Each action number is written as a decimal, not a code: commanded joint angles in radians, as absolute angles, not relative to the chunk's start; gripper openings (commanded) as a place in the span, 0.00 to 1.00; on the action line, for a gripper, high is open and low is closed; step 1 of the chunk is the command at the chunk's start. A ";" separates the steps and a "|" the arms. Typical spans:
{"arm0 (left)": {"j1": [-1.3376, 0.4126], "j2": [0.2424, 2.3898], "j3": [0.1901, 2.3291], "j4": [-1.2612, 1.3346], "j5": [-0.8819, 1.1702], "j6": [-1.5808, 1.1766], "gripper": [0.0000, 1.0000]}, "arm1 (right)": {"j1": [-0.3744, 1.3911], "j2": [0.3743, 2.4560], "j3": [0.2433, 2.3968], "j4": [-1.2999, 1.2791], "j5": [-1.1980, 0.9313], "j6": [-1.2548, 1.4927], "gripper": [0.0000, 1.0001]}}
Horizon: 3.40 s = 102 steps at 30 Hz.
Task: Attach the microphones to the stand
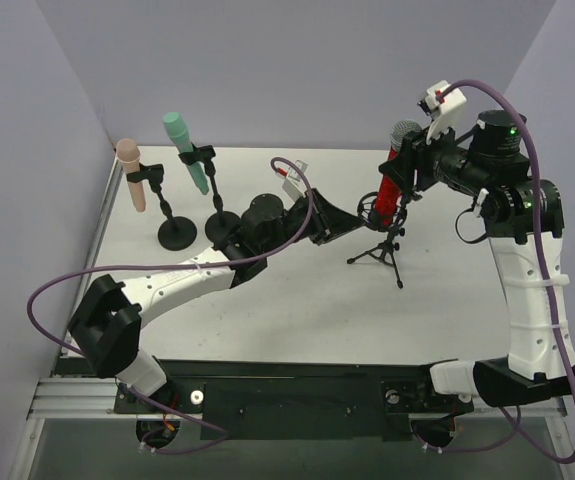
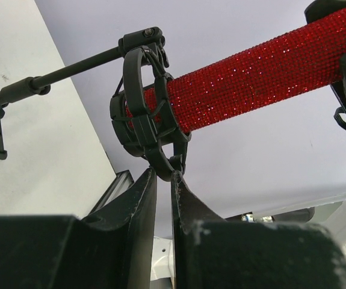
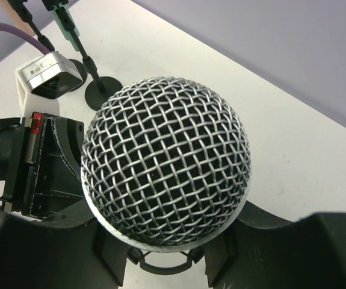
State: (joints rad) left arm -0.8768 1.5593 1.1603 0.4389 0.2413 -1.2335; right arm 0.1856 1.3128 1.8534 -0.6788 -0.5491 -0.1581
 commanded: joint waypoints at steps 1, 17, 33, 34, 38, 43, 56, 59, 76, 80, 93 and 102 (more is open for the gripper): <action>-0.874 1.554 1.246 0.584 0.281 -1.216 0.00 | 0.205 1.325 1.780 -0.790 -0.514 -0.183 0.00; -0.871 1.548 1.272 0.603 0.288 -1.209 0.00 | 0.180 1.226 1.437 -0.664 -0.448 -0.163 0.00; -0.867 1.546 1.270 0.615 0.301 -1.206 0.00 | 0.135 1.209 1.381 -0.657 -0.471 -0.109 0.00; -0.867 1.548 1.270 0.615 0.301 -1.204 0.00 | 0.138 1.213 1.379 -0.664 -0.475 -0.113 0.00; -0.864 1.543 1.264 0.611 0.302 -1.197 0.00 | 0.144 1.224 1.361 -0.678 -0.472 -0.147 0.00; -0.861 1.502 1.250 0.558 0.288 -1.126 0.00 | 0.144 1.220 1.361 -0.696 -0.468 -0.192 0.00; -0.793 1.322 1.086 0.440 0.293 -0.982 0.01 | 0.111 1.218 1.359 -0.755 -0.584 -0.275 0.16; -0.752 1.251 1.030 0.422 0.330 -0.936 0.11 | 0.072 1.229 1.420 -0.808 -0.684 -0.270 0.40; -0.546 0.893 0.916 -0.099 0.411 -0.312 0.69 | -0.151 1.216 1.690 -0.968 -0.882 -0.330 0.82; -0.548 0.826 0.824 -0.130 0.390 -0.189 0.71 | -0.265 1.171 1.581 -0.940 -0.899 -0.434 0.83; -0.546 0.652 0.632 -0.034 0.330 -0.055 0.79 | -0.327 1.172 0.970 -0.105 -0.980 -0.496 0.85; -0.542 0.673 0.627 -0.034 0.327 -0.046 0.79 | -0.250 1.267 0.845 0.426 -1.032 -0.166 0.79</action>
